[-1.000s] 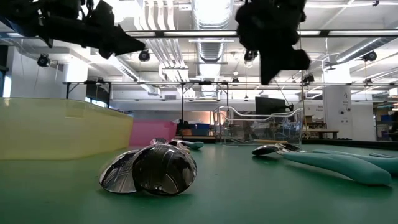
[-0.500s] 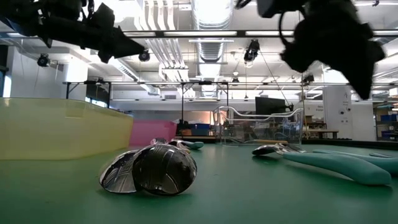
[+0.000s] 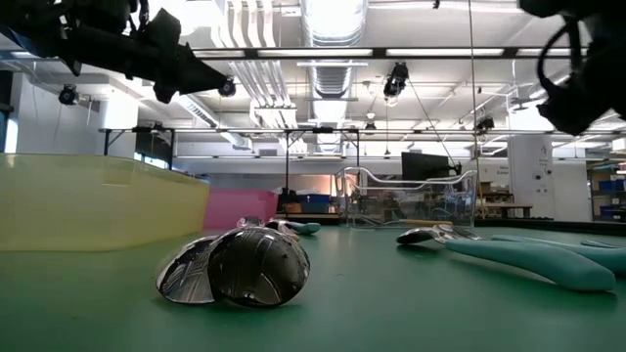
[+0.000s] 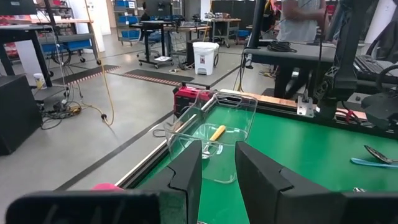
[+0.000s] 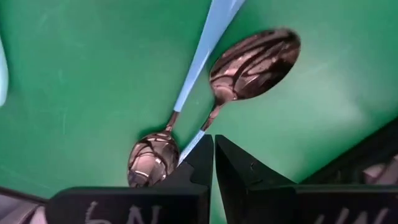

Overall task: Sort silverware by color (type)
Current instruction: Put the blue spoon into the yellow bin

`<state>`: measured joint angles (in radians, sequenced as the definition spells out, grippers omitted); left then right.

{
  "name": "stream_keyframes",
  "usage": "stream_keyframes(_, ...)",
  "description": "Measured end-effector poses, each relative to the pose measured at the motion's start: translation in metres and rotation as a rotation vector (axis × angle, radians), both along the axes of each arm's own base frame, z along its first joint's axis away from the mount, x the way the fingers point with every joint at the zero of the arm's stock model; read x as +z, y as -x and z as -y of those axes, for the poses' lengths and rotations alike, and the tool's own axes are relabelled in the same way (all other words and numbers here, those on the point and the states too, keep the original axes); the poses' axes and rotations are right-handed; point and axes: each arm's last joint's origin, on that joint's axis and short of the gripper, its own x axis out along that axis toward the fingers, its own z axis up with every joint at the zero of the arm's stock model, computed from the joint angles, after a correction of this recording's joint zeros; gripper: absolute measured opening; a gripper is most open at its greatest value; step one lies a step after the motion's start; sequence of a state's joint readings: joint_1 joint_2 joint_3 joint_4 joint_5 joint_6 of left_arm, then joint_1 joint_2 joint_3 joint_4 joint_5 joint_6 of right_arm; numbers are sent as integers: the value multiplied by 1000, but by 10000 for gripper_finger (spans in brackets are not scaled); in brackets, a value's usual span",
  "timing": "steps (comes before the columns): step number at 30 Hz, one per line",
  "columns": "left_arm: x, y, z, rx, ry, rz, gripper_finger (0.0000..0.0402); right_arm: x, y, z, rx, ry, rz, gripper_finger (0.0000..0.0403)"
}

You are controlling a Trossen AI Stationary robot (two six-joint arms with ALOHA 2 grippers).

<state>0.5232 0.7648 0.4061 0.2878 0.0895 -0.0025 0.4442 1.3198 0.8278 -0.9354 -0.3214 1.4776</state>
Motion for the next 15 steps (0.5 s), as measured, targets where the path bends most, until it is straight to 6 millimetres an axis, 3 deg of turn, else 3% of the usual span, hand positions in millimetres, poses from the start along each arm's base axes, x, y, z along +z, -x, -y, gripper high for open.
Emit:
stream_keyframes(6, 0, 0, 0, 0, 0, 0, 78, -12, 20, -9, -18, -14, 14, 9)
stream_keyframes(15, 0, 0, 0, 0, 0, 0, 78, -19, 25, -20, -6, -27, 31, 12)
